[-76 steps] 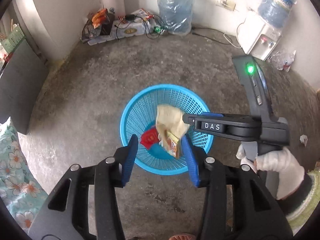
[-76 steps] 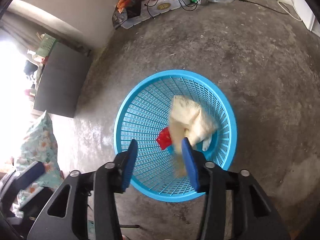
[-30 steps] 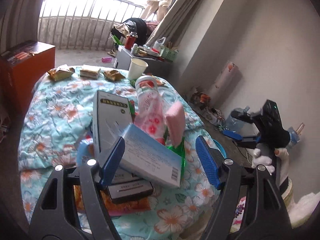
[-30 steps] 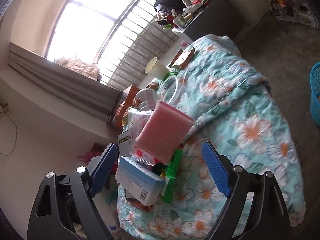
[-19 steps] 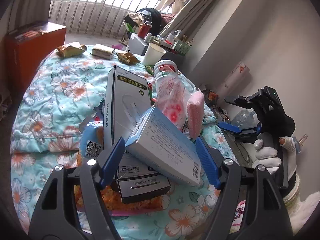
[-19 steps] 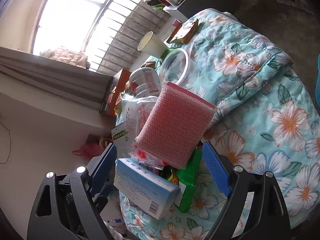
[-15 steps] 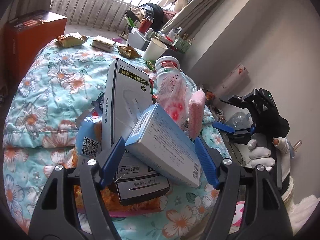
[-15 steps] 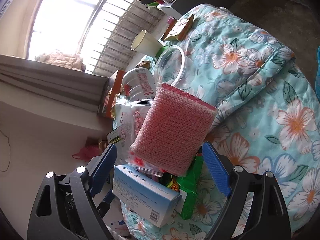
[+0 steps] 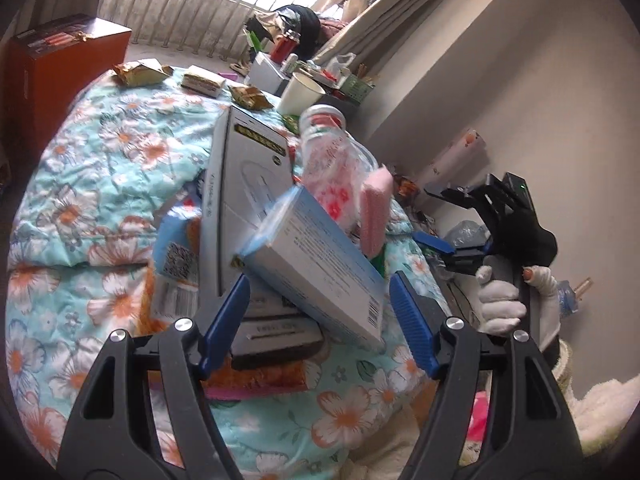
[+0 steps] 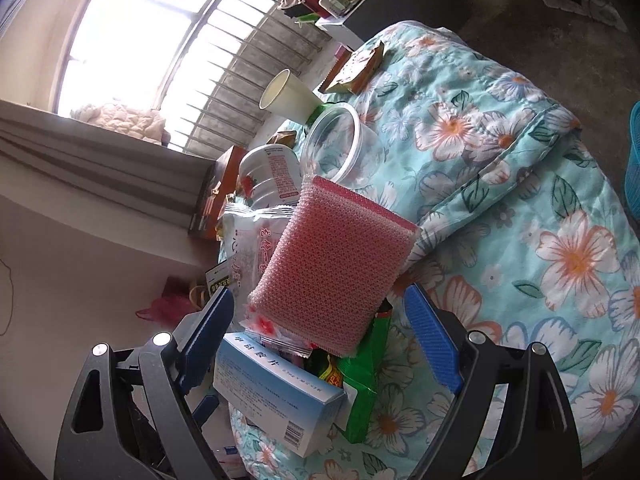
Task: Collect trash
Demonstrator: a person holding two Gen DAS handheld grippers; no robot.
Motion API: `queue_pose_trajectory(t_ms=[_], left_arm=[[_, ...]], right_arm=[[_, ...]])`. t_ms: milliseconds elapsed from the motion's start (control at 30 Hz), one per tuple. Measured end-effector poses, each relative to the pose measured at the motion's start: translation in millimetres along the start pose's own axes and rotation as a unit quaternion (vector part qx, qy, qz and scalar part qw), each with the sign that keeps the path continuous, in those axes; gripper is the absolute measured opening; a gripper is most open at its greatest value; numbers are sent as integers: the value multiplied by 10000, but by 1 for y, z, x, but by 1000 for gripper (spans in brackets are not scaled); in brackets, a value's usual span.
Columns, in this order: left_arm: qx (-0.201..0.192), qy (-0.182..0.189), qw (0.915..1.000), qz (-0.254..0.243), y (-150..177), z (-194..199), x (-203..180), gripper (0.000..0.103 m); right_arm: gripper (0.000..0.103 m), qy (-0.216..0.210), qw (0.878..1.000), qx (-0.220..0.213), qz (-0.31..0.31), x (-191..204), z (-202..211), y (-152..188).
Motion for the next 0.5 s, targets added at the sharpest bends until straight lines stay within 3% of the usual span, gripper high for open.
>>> queue_pose_trajectory(t_ms=[133, 500], left_arm=[[274, 561, 9980, 133, 33, -12, -26, 67], [86, 464, 9966, 680, 54, -69, -39, 67]], right_arm=[[85, -30, 10000, -86, -39, -9, 17, 5], [85, -125, 9992, -330, -203, -20, 45, 6]])
Point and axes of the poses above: each gripper's, at about its wrist camera, not at the fingertips, and z roughly against the way its jaws point, x to its left, y to its underside, the point moved 10 cm from there along -z, roughly the way its jaws point
